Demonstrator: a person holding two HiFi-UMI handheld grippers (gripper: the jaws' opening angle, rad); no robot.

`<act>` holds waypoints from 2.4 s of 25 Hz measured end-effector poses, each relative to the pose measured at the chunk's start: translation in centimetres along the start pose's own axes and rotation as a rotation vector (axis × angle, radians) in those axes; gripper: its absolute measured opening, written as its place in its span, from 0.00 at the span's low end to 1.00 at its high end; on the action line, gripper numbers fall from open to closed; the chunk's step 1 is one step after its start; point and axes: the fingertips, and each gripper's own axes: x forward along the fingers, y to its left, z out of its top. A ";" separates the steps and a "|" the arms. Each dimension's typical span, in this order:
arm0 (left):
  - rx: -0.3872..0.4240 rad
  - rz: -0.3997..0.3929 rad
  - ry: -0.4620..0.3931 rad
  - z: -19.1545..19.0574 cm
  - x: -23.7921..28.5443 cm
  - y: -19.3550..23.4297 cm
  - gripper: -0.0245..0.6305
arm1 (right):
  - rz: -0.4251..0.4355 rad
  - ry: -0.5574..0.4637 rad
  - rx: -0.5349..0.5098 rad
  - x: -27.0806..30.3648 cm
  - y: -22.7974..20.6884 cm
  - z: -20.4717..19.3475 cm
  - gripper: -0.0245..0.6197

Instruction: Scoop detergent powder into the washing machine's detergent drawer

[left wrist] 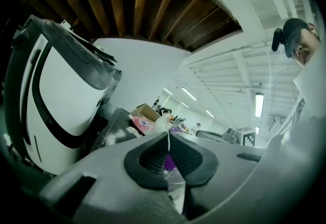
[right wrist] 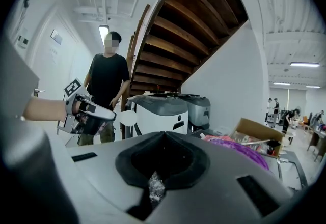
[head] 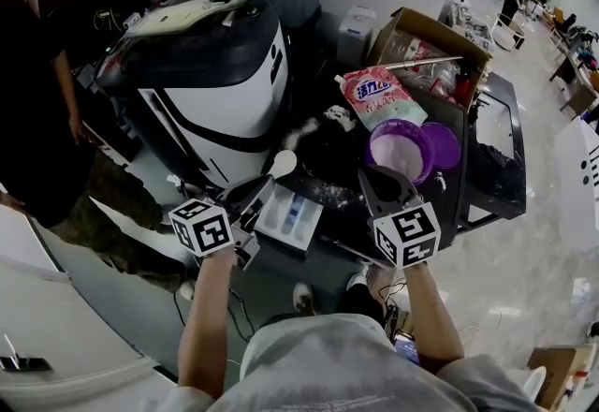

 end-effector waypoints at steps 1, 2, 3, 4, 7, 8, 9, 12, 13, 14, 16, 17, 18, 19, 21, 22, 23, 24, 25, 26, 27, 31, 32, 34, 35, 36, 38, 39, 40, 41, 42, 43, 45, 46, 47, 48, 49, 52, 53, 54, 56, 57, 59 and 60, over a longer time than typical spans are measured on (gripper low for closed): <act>-0.004 0.003 0.009 -0.5 -0.1 0.3 0.06 | 0.000 0.009 0.000 0.2 0.2 -0.5 0.05; -0.010 0.005 0.017 -1.0 -0.2 0.6 0.06 | 0.000 0.018 -0.001 0.4 0.4 -0.9 0.05; -0.018 0.007 0.025 -1.6 -0.3 1.0 0.06 | -0.001 0.026 -0.001 0.5 0.5 -1.4 0.05; -0.026 0.008 0.033 -2.2 -0.5 1.3 0.06 | -0.001 0.035 0.001 0.7 0.7 -1.9 0.05; -0.045 0.013 0.065 -4.0 -0.7 2.4 0.06 | -0.002 0.059 0.011 1.2 1.1 -3.2 0.05; -0.050 0.017 0.078 -4.5 -0.7 2.8 0.06 | -0.001 0.068 0.015 1.4 1.3 -3.7 0.05; -0.053 0.023 0.090 -5.1 -0.8 3.1 0.06 | 0.002 0.077 0.019 1.5 1.5 -4.2 0.05; -0.051 0.045 0.133 -6.6 -0.9 3.8 0.06 | 0.009 0.105 0.035 1.9 2.1 -5.8 0.05; -0.048 0.054 0.150 -7.1 -0.9 4.0 0.06 | 0.011 0.114 0.040 2.0 2.3 -6.3 0.05; -0.045 0.063 0.167 -7.6 -1.0 4.2 0.06 | 0.012 0.124 0.044 2.0 2.4 -6.8 0.05; -0.043 0.076 0.197 -8.5 -1.0 4.7 0.06 | 0.015 0.143 0.052 2.1 2.6 -7.8 0.05; -0.044 0.080 0.211 -8.9 -1.0 4.8 0.06 | 0.016 0.152 0.055 2.1 2.7 -8.2 0.05; -0.045 0.083 0.225 -9.4 -0.9 4.9 0.06 | 0.017 0.160 0.058 2.1 2.8 -8.6 0.05; -0.045 0.085 0.240 -9.9 -0.9 5.0 0.06 | 0.019 0.167 0.060 2.1 2.9 -9.0 0.05; -0.040 0.087 0.275 -11.0 -0.8 5.1 0.06 | 0.020 0.179 0.062 2.1 3.2 -9.6 0.05; -0.035 0.088 0.295 -11.6 -0.7 5.2 0.06 | 0.021 0.184 0.064 2.1 3.4 -9.9 0.05; -0.028 0.089 0.315 -12.1 -0.6 5.2 0.06 | 0.021 0.188 0.066 2.1 3.5 -10.1 0.05; -0.021 0.089 0.334 -12.6 -0.5 5.2 0.06 | 0.021 0.191 0.069 2.1 3.6 -10.4 0.05; -0.016 0.088 0.351 -13.1 -0.4 5.2 0.06 | 0.021 0.193 0.071 2.1 3.8 -10.6 0.05; -0.013 0.087 0.367 -13.6 -0.3 5.1 0.06 | 0.022 0.196 0.074 2.1 4.0 -10.9 0.05; -0.011 0.085 0.380 -14.0 -0.1 5.1 0.06 | 0.022 0.200 0.078 2.0 4.2 -11.2 0.05; 0.010 0.089 0.439 -15.6 0.6 5.4 0.06 | 0.024 0.231 0.097 1.8 4.8 -12.7 0.05; 0.025 0.094 0.458 -15.9 0.7 5.5 0.06 | 0.023 0.239 0.099 1.8 4.9 -13.1 0.05; 0.059 0.103 0.501 -16.6 0.9 5.6 0.06 | 0.020 0.251 0.106 1.6 5.0 -13.7 0.05; 0.074 0.105 0.522 -17.0 1.0 5.7 0.06 | 0.018 0.255 0.110 1.5 5.0 -14.0 0.05; 0.088 0.106 0.540 -17.3 1.2 5.7 0.06 | 0.015 0.259 0.114 1.4 5.0 -14.2 0.05; 0.111 0.110 0.570 -17.8 1.5 5.8 0.06 | 0.012 0.267 0.121 1.3 5.0 -14.7 0.05; 0.121 0.114 0.581 -18.0 1.6 5.9 0.06 | 0.010 0.271 0.124 1.2 5.0 -14.9 0.05; 0.132 0.117 0.590 -18.1 1.7 6.0 0.06 | 0.009 0.275 0.127 1.1 5.0 -15.2 0.05; 0.144 0.119 0.599 -18.1 1.9 6.1 0.06 | 0.007 0.278 0.131 1.0 5.1 -15.4 0.05; 0.158 0.121 0.610 -18.1 2.0 6.2 0.06 | 0.005 0.281 0.134 1.0 5.1 -15.6 0.05; 0.175 0.125 0.623 -18.1 2.1 6.2 0.06 | 0.003 0.283 0.137 0.9 5.2 -15.8 0.05; 0.222 0.130 0.655 -18.2 2.3 6.4 0.06 | 0.000 0.286 0.142 0.8 5.2 -15.9 0.05; 0.249 0.131 0.670 -18.3 2.5 6.4 0.06 | -0.001 0.286 0.144 0.8 5.2 -16.0 0.05; 0.277 0.132 0.685 -18.3 2.6 6.3 0.06 | -0.003 0.286 0.145 0.8 5.2 -16.0 0.05; 0.310 0.132 0.702 -18.4 2.8 6.3 0.06 | -0.006 0.288 0.146 0.7 5.1 -16.1 0.05; 0.346 0.134 0.721 -18.5 2.9 6.3 0.06 | -0.008 0.290 0.148 0.6 5.0 -16.2 0.05; 0.462 0.134 0.780 -19.0 3.2 6.3 0.06 | -0.018 0.296 0.154 0.3 4.7 -16.5 0.05; 0.497 0.132 0.794 -19.1 3.4 6.3 0.06 | -0.021 0.296 0.156 0.2 4.6 -16.5 0.05; 0.532 0.129 0.806 -19.2 3.5 6.2 0.06 | -0.024 0.296 0.158 0.1 4.5 -16.5 0.05; 0.597 0.126 0.834 -19.4 3.8 6.2 0.06 | -0.030 0.298 0.160 0.0 4.4 -16.6 0.05; 0.624 0.125 0.847 -19.5 3.8 6.2 0.06 | -0.032 0.299 0.161 0.0 4.3 -16.7 0.05; 0.660 0.120 0.860 -19.7 4.0 6.2 0.06 | -0.036 0.299 0.163 -0.2 4.1 -16.8 0.05; 0.676 0.117 0.862 -19.7 4.1 6.2 0.06 | -0.038 0.299 0.163 -0.2 4.1 -16.8 0.05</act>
